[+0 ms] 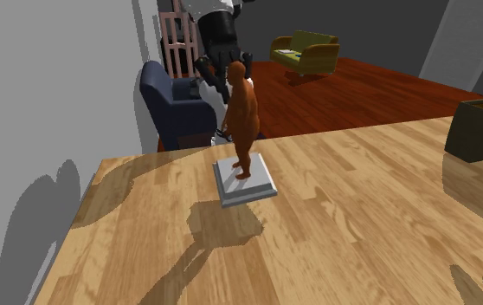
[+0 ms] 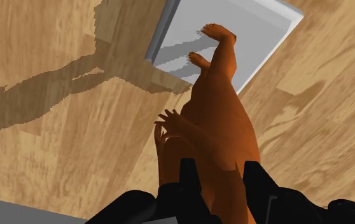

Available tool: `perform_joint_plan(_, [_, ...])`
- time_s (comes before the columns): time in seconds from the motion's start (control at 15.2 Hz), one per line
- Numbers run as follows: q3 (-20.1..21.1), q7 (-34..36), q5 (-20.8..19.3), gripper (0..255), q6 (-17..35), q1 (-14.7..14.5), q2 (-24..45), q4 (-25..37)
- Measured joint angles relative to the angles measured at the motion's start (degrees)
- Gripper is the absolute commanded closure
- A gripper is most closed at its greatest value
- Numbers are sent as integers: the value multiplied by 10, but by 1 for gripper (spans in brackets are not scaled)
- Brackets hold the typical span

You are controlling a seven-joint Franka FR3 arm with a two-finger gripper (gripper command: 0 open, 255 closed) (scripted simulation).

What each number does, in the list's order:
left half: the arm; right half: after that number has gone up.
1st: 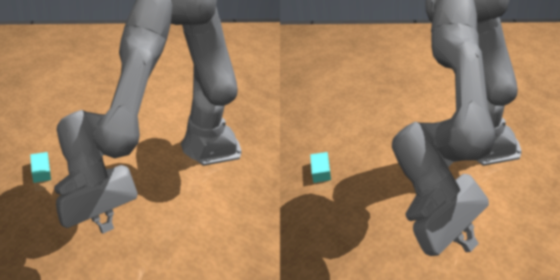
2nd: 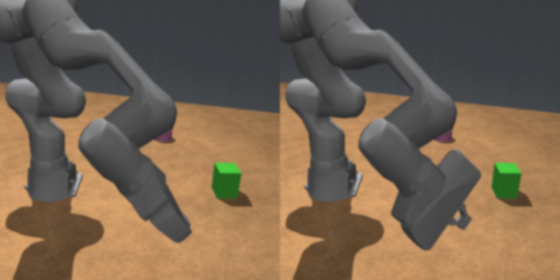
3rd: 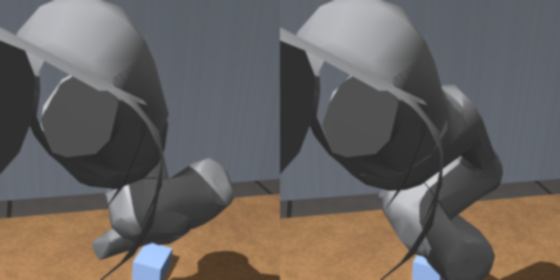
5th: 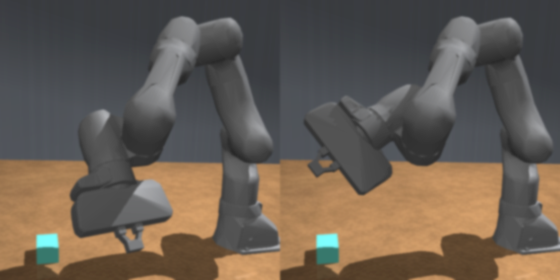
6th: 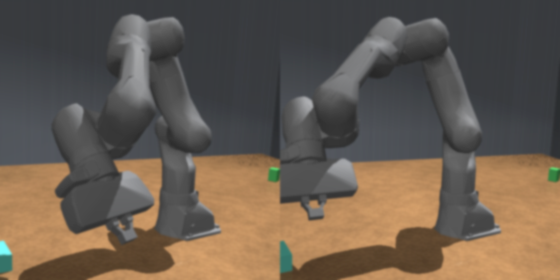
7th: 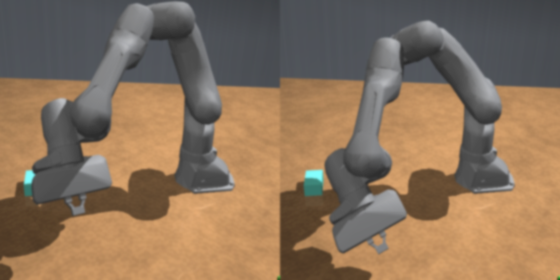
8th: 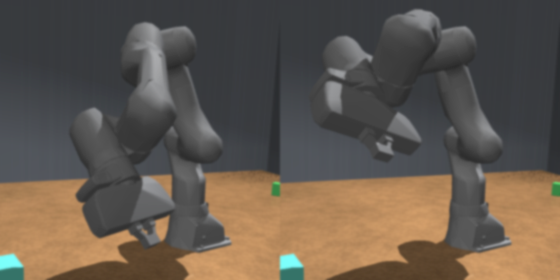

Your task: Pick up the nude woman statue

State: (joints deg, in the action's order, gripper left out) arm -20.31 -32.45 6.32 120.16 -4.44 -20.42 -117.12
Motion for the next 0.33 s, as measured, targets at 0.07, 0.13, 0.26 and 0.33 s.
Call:
perform_joint_plan(0.07, [0, 1, 0, 255, -9, 0, 0, 9])
perform_joint_plan(0.13, [0, 1, 0, 255, -15, 0, 1, 16])
perform_joint_plan(0.26, [0, 4, 0, 255, -30, -1, 5, 35])
perform_joint_plan(0.33, [0, 5, 0, 255, -34, -1, 6, 41])
